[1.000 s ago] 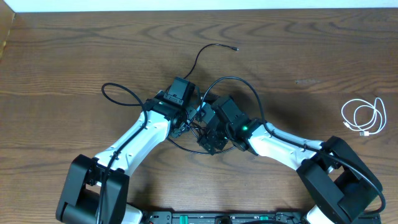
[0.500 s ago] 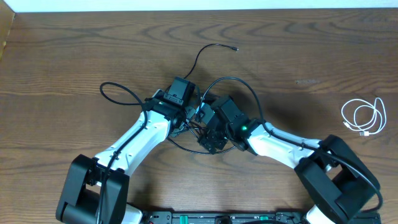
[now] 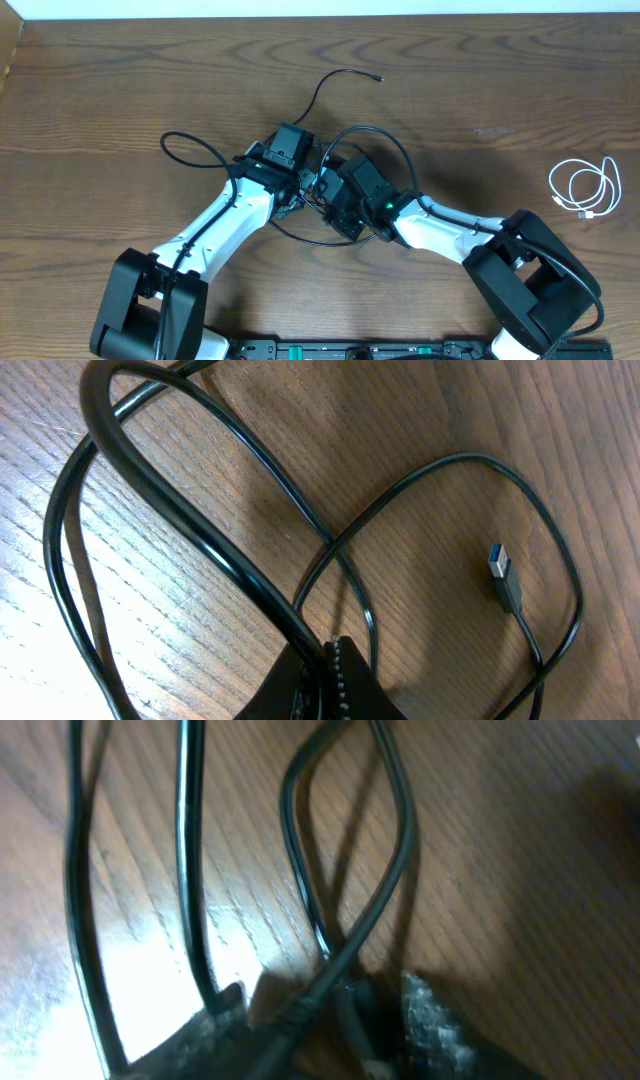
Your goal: Untangle cables
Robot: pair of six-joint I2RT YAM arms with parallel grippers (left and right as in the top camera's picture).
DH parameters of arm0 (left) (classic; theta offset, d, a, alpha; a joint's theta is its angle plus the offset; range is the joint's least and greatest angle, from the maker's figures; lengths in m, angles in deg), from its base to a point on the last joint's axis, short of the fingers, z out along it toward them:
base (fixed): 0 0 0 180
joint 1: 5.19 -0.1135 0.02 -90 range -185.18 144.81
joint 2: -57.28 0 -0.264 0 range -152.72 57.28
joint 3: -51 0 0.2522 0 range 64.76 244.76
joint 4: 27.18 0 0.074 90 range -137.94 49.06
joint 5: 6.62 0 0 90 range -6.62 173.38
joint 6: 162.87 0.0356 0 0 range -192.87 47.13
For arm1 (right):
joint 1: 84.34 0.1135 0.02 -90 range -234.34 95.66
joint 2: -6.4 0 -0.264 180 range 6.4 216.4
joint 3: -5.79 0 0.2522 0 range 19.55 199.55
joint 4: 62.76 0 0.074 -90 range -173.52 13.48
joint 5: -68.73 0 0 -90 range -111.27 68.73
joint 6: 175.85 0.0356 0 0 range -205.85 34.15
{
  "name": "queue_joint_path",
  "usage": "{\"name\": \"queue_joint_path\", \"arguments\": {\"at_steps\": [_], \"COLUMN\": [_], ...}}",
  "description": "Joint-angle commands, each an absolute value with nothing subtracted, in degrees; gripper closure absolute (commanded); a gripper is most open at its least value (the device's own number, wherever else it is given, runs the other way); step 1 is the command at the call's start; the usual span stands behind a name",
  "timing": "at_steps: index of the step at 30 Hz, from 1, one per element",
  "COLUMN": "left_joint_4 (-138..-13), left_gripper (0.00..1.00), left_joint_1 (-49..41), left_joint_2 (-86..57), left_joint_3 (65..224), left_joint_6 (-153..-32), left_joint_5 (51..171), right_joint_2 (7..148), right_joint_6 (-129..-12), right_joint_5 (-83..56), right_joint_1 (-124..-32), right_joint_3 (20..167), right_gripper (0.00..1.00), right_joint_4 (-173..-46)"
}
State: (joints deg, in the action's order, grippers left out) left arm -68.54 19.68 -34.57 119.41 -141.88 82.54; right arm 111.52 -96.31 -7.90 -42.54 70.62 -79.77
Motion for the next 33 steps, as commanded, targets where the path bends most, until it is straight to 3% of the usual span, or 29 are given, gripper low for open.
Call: {"name": "queue_joint_path", "arguments": {"at_steps": [1,7,10,13,14,16,20,33], "left_joint_4": [-68.67,-68.67,-68.67,-68.67,-68.65,-68.67,-69.17,-72.12], "left_gripper": [0.92,0.92,0.89,0.59,0.41,0.29,0.15,0.09], "left_joint_1": [19.74,19.76,19.74,19.74,19.74,19.61,18.98,15.59], "left_joint_2": [-35.23,-35.23,-35.23,-35.16,-34.83,-34.16,-30.22,-10.51], "left_joint_3": [119.19,119.19,119.19,119.22,119.22,119.39,120.05,120.02], "left_joint_6": [-141.55,-141.53,-141.53,-141.44,-140.00,-137.25,-130.84,-118.54], "left_joint_5": [80.94,80.92,80.92,80.97,81.21,81.38,81.91,75.98], "right_joint_2": [112.81,112.81,112.81,112.81,112.81,112.81,112.81,112.68], "right_joint_6": [-96.24,-96.22,-96.22,-96.22,-96.22,-96.22,-96.22,-96.20], "right_joint_5": [-7.64,-7.66,-7.64,-7.66,-7.66,-7.66,-7.66,-7.62], "right_joint_1": [-42.23,-42.23,-42.23,-42.26,-42.26,-42.26,-42.26,-42.23], "right_joint_3": [71.04,71.04,71.04,71.04,71.04,71.04,71.04,71.69], "right_gripper": [0.67,0.98,0.99,0.99,0.99,0.99,0.99,0.99], "right_joint_4": [-80.14,-80.14,-80.12,-80.14,-80.14,-80.14,-80.14,-80.16]}}
